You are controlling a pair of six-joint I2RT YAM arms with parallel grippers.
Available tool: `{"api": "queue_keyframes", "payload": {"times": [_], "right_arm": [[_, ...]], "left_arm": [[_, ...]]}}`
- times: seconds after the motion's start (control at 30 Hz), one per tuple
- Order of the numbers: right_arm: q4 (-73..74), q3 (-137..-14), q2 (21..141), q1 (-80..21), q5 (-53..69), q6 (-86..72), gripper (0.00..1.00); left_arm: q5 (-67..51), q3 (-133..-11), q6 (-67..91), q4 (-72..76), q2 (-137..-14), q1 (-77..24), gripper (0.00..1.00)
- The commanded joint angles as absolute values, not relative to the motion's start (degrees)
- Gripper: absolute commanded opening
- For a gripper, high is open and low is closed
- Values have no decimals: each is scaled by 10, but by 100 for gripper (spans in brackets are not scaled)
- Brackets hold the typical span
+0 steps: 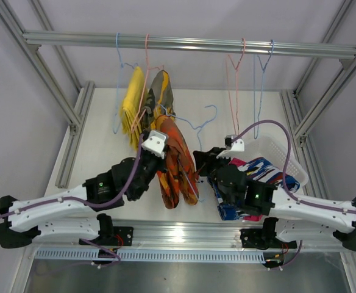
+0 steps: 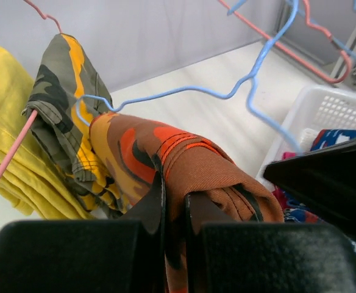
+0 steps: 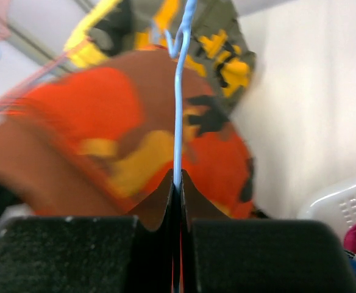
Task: Remove the trousers from the hanger
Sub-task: Remove the trousers from the hanger, then place the trousers in the bin.
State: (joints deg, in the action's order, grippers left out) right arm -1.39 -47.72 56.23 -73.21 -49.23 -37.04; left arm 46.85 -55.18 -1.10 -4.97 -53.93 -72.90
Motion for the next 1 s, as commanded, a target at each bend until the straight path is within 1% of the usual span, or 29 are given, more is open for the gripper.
{"api": "queue_keyframes", "payload": {"times": [0.0,0.2,0.3,0.5,0.63,0.77,0.83,0.97], "right_arm": [[-73,-454,600,-709,-486,-403,0],[-121,-395,689,-701,-483,-456,0],[-151,-367,709,-699,-477,-471,0],[-147,-368,754,-696,-471,-480,0],[-140,-368,759,-696,-468,-480,0],[-120,-373,735,-707,-480,-469,0],[-81,-390,714,-716,-506,-456,0],[-28,-424,615,-756,-572,-399,0]], "left_arm": [[442,-565,10,7,-491,-737,1],[429,-554,1,7,-419,-743,1],[425,-548,0,12,-376,-743,1],[401,-529,-33,36,-294,-743,1],[386,-512,-45,61,-255,-743,1],[387,-518,-54,57,-257,-743,1],[387,-518,-54,55,-260,-743,1],[377,-517,-53,52,-259,-743,1]]}}
